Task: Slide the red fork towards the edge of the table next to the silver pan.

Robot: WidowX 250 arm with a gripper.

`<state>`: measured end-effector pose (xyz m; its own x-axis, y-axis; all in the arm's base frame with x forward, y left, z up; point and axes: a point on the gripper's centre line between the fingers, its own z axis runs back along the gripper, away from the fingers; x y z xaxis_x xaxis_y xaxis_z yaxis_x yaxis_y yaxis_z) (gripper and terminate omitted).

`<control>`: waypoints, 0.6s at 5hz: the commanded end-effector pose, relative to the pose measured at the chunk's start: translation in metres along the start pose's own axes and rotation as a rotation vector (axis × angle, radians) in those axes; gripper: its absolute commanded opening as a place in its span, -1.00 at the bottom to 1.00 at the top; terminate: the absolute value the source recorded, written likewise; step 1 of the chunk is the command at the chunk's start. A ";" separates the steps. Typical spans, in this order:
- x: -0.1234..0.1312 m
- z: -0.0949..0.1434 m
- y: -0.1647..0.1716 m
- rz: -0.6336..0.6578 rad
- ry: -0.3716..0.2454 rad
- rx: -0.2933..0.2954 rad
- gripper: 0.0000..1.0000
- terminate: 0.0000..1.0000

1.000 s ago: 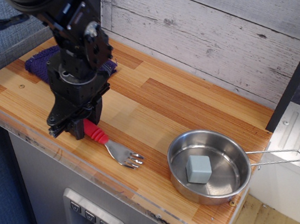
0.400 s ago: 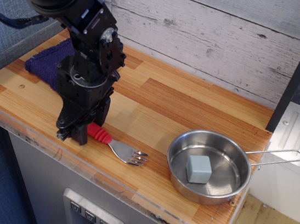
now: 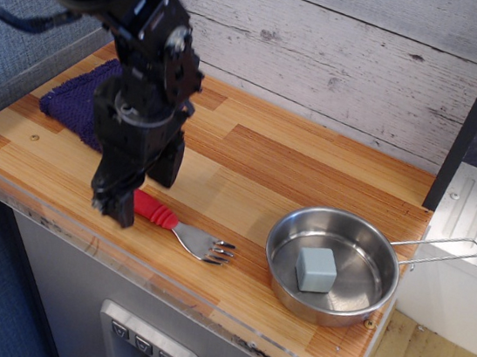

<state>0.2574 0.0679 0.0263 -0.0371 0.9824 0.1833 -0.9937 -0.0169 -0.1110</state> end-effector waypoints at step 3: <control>0.007 0.071 -0.038 -0.032 0.016 -0.138 1.00 -1.00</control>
<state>0.2822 0.0624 0.0845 0.0023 0.9862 0.1656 -0.9820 0.0335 -0.1858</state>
